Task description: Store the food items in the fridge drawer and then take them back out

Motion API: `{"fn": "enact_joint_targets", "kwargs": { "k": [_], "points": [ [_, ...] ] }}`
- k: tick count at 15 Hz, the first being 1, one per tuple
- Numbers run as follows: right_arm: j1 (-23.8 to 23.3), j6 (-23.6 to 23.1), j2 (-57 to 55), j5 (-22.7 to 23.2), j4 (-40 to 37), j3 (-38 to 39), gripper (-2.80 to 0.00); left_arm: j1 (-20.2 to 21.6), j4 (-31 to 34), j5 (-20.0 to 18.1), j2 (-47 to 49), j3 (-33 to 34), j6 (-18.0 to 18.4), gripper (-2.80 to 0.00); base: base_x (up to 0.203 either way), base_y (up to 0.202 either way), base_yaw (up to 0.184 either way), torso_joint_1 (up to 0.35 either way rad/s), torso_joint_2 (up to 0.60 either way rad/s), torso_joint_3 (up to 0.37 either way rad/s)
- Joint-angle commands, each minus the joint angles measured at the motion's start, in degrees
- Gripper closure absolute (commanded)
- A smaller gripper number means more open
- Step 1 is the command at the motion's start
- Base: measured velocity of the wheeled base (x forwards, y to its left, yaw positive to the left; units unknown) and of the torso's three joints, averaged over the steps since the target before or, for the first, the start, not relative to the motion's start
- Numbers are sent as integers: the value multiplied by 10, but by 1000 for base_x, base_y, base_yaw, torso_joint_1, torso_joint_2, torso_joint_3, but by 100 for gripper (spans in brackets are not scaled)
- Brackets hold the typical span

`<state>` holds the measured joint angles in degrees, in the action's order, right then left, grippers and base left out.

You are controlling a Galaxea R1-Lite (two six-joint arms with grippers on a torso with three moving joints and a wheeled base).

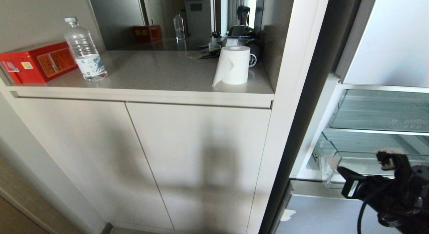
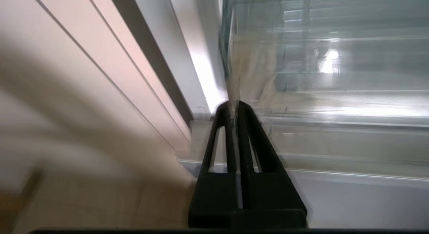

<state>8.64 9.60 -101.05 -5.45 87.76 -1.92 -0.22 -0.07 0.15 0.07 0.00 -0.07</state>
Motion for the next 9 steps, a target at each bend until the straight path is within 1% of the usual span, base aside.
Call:
{"fn": "enact_joint_targets", "kwargs": {
  "k": [1, 3, 6, 7, 9],
  "points": [
    [0, 2, 77, -4, -7, 17, -280, 0, 0, 0, 0, 0, 0, 0, 0, 0, 0, 0, 0, 0],
    [0, 2, 155, -7, -58, 19, -280, 0, 0, 0, 0, 0, 0, 0, 0, 0, 0, 0, 0, 0],
    [-2, -1, 285, -9, -179, 3, -280, 0, 0, 0, 0, 0, 0, 0, 0, 0, 0, 0, 0, 0],
    [-5, -2, 330, -10, -254, -23, -280, 0, 0, 0, 0, 0, 0, 0, 0, 0, 0, 0, 0, 0],
    [-13, -2, 385, -11, -477, -131, -280, 0, 0, 0, 0, 0, 0, 0, 0, 0, 0, 0, 0, 0]
  ]
}}
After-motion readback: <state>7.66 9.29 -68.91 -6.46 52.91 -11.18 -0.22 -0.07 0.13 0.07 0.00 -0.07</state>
